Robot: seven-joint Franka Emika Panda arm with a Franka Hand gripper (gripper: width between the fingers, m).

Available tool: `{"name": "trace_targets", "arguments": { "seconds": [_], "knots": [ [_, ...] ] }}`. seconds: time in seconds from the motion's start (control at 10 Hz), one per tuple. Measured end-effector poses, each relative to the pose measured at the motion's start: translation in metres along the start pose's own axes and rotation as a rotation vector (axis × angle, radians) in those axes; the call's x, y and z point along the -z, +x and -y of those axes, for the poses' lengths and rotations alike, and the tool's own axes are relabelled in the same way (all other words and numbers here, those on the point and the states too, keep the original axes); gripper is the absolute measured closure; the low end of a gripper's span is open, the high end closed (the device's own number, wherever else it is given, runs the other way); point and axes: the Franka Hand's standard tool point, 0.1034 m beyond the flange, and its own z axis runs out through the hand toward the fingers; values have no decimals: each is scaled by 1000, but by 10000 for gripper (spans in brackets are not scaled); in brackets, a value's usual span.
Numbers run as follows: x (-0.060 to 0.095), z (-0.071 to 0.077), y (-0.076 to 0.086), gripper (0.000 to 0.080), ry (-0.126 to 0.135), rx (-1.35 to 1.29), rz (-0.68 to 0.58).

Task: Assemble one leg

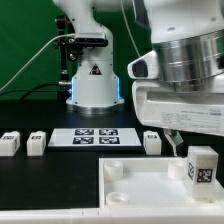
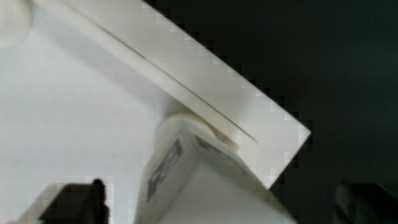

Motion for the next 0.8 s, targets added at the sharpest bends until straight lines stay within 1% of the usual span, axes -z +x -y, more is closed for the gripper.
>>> {"name": "trace_targets", "arguments": {
  "seconds": [0.1,0.2,0.4,0.5,0.7,0.8],
  "knots": [
    [0,4,-4,153,0,92,-10],
    [-1,2,-2,150,-2,228,-10],
    [-1,2,-2,150,-3,373,-10],
    [-1,1,0,150,-4,499,-10],
    [-2,-8,12,150,-12,720,-10],
    [-2,-10,17,150,-11,725,-8]
  ]
}}
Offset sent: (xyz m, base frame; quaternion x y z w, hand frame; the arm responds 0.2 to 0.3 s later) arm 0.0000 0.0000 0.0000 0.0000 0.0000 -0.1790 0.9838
